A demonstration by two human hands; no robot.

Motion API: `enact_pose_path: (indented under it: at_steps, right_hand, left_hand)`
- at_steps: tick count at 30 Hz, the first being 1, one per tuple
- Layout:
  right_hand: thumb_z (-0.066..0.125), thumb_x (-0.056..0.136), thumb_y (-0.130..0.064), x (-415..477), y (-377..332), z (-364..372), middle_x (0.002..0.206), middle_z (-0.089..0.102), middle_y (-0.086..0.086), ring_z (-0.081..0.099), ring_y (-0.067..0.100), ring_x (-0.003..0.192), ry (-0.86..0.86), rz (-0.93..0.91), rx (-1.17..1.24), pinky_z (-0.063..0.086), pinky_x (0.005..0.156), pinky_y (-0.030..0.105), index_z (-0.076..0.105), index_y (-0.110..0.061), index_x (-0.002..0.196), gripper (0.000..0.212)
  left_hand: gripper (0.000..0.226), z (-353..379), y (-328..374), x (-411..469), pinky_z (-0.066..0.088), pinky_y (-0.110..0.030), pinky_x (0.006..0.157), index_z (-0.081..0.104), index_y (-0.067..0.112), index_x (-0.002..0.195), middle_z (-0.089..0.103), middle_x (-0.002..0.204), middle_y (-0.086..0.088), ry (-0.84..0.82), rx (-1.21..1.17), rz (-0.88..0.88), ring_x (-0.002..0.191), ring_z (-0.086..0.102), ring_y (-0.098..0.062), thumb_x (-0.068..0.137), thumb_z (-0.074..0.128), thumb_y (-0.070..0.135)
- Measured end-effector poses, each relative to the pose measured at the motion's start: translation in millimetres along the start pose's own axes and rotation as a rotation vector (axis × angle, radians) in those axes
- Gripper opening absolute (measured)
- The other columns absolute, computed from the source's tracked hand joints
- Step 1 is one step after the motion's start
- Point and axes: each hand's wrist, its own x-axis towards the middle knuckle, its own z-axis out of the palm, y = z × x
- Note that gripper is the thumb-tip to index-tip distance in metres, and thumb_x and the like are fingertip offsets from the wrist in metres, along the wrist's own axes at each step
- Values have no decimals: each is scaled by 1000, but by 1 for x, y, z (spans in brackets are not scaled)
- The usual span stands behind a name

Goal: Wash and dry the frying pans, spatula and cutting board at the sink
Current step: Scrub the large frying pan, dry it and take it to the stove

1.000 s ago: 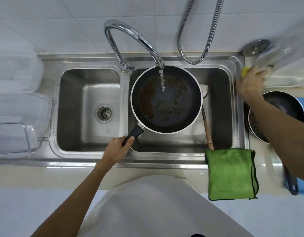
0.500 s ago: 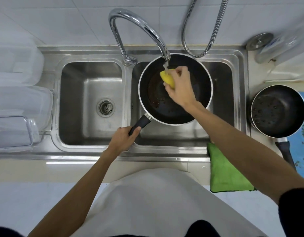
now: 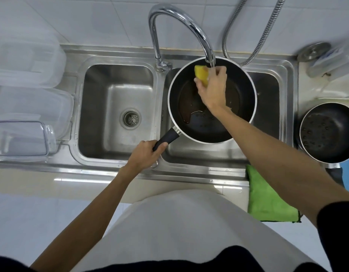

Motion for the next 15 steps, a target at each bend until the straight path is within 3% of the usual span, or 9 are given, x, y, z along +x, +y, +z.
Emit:
enact_pose_path:
  at_steps: [2, 5, 10, 15]
  right_hand:
    - [69, 93, -35, 8, -18, 10, 124, 47, 17, 55, 25, 107, 49, 140, 126, 52, 96, 40, 57, -3, 124, 47]
    - [70, 93, -33, 4, -47, 20, 126, 47, 10, 48, 14, 109, -15, 246, 319, 44, 106, 37, 54, -7, 129, 47]
    - [68, 96, -28, -60, -71, 25, 119, 53, 4, 55, 11, 105, -237, 9, 460, 46, 95, 24, 61, -13, 130, 38]
    - [62, 99, -21, -104, -26, 14, 116, 69, 12, 64, 21, 103, -316, -207, 340, 49, 92, 31, 67, -3, 127, 34]
  left_hand:
    - [46, 0, 1, -1, 32, -16, 44, 44, 20, 61, 46, 51, 4, -5, 4, 19, 44, 42, -9, 100, 53, 44]
    - [45, 1, 5, 1, 35, -15, 46, 38, 26, 61, 43, 50, 7, 0, -5, 51, 45, 42, -9, 100, 55, 41]
    - [46, -3, 11, 12, 25, -19, 45, 37, 25, 61, 41, 51, 6, 21, 6, 9, 46, 40, -9, 99, 56, 42]
    - [47, -5, 4, 15, 27, -29, 49, 37, 26, 60, 42, 51, 5, 63, -16, -18, 48, 40, -14, 98, 57, 46]
